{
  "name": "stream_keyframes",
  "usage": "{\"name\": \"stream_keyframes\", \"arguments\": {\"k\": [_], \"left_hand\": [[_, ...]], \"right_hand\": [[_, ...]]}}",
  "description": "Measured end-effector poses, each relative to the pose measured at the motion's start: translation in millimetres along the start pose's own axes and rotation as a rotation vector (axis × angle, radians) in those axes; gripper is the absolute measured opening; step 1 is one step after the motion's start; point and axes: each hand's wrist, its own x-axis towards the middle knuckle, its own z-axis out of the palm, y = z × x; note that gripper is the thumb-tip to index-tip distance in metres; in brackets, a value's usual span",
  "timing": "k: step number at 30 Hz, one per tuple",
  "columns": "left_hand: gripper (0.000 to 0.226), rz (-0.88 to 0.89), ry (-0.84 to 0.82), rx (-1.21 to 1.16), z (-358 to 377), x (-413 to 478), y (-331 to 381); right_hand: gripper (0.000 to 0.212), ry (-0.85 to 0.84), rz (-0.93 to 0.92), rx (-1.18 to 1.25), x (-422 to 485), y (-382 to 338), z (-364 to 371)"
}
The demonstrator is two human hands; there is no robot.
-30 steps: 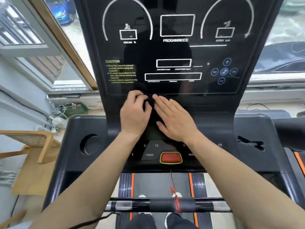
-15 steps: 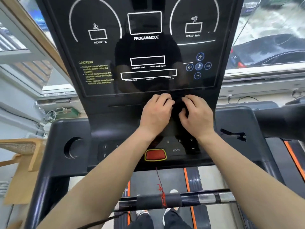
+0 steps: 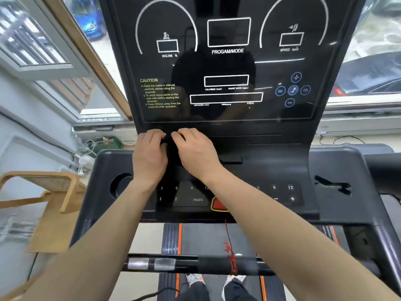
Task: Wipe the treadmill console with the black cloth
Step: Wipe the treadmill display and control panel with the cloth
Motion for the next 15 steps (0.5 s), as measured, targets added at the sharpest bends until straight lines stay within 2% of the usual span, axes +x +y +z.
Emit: {"name": "stream_keyframes", "arguments": {"k": [6, 9, 12, 15], "left_hand": [[0.015, 0.273, 0.019, -0.076, 42.1, 10.3, 86.3], [0.015, 0.361, -0.002, -0.141, 72.6, 15.4, 145.0], [0.018, 0.421, -0.042, -0.212, 96.9, 17.2, 198.0], [0.024, 0.525, -0.143, -0.21, 112.2, 8.3, 235.8]], "right_hand": [[0.03, 0.132, 0.117, -0.125, -54.6, 94.9, -44.6], [0.03, 0.104, 0.232, -0.172, -82.8, 142.6, -76.8], [0.031, 0.084, 0.471, -0.153, -108.6, 177.3, -105.8], [0.031, 0.152, 0.72, -0.111, -136.3, 187.2, -118.9]]}}
